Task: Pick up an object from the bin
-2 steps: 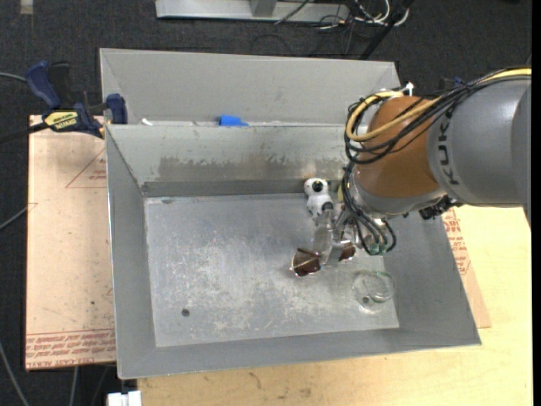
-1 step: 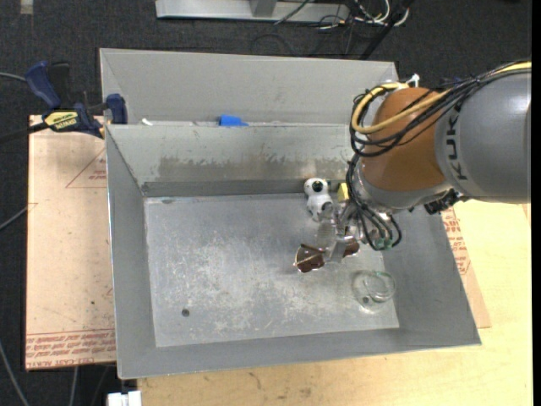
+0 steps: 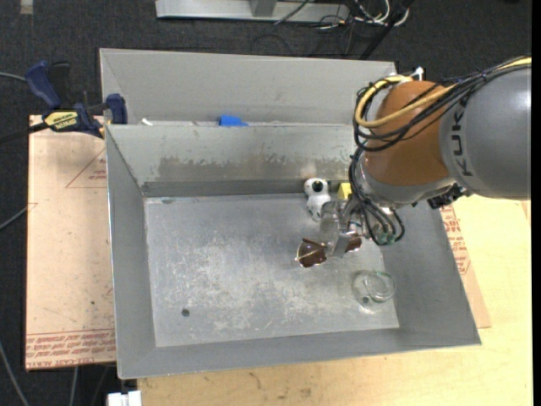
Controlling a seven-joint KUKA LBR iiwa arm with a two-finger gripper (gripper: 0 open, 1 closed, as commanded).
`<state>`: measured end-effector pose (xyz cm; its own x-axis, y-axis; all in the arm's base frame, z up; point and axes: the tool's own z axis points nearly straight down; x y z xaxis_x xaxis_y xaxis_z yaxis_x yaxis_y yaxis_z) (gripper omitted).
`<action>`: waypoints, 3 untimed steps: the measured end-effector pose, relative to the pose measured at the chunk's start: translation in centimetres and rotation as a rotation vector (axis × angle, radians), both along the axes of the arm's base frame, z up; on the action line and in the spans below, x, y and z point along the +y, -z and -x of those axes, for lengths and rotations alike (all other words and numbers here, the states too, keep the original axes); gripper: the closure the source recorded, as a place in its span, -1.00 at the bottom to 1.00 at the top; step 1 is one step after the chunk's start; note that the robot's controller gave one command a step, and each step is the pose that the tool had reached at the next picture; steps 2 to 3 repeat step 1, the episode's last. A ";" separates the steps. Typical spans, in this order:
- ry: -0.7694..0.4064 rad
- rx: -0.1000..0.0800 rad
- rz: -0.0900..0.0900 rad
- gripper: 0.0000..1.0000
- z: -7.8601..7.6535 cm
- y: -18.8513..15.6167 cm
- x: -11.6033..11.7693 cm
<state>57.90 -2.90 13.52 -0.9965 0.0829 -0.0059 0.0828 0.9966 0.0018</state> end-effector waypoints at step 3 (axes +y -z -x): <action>0.000 -0.001 0.000 1.00 0.0 -0.5 0.0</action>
Offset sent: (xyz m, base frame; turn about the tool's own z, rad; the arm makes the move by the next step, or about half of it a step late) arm 0.0001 -0.0001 0.0558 0.0000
